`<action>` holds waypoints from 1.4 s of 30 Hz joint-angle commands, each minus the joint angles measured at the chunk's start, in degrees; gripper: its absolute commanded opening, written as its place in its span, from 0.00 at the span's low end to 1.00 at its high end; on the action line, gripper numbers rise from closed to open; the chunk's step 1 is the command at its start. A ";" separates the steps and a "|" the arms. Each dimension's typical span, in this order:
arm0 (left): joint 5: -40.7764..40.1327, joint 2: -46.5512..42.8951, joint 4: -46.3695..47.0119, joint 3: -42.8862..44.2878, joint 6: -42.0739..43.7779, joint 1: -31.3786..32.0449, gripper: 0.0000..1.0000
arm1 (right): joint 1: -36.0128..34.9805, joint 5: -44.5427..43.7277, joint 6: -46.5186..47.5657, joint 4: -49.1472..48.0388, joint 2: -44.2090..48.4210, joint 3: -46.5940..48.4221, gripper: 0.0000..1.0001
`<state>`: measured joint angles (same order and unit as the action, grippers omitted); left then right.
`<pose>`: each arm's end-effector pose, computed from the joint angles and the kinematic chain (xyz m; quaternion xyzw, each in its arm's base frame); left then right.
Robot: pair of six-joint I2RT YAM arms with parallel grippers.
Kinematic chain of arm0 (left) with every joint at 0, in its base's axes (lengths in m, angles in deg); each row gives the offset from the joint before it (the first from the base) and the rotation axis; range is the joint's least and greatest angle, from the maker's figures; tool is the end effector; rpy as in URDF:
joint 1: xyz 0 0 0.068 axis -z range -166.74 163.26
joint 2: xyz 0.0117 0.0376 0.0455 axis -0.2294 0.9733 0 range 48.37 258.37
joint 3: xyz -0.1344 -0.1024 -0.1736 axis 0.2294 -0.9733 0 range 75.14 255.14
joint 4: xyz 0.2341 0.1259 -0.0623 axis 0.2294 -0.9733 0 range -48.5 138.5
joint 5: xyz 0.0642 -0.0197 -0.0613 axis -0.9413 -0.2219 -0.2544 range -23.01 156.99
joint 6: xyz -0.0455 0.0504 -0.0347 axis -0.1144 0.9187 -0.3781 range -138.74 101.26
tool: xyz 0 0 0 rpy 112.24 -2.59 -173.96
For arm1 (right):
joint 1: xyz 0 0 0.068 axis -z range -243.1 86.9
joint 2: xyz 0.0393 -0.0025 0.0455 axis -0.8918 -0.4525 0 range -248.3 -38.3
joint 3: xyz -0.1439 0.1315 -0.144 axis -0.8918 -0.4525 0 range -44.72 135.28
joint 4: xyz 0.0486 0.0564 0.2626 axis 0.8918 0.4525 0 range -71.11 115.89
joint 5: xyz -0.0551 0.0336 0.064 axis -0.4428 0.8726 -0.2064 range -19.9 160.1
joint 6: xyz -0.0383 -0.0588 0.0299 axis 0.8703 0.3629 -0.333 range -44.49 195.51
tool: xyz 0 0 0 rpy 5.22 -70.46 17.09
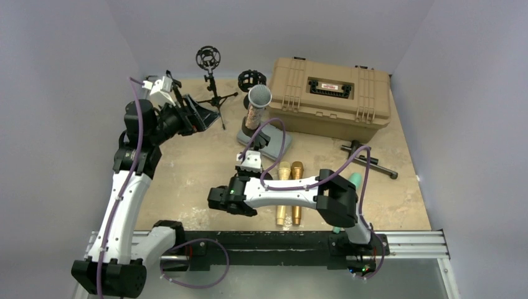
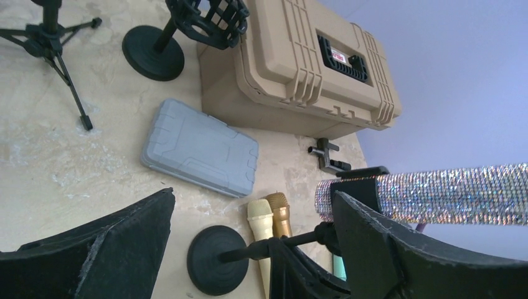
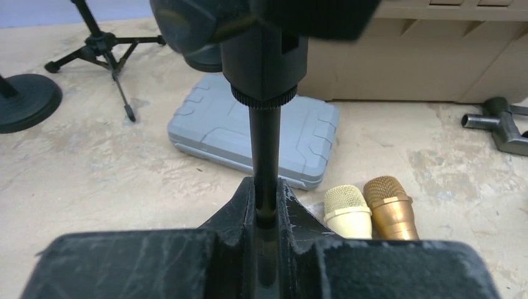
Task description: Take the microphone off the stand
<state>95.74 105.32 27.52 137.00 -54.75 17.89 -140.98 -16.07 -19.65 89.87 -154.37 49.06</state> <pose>0.2668 -0.0527 0.3538 -0.0655 0.7855 -0.3883 0.4774 0.1425 0.3565 0.2020 0.0903 0.7247 -0.0622 0.6803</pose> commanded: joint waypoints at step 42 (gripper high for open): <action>2.68 -6.97 -2.76 -5.24 2.77 -0.18 0.95 | 0.89 -13.76 -60.57 -5.74 33.45 -37.52 0.98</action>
<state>94.25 101.25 23.17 132.72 -51.17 17.89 -144.15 -18.43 -41.61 79.43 -119.51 4.91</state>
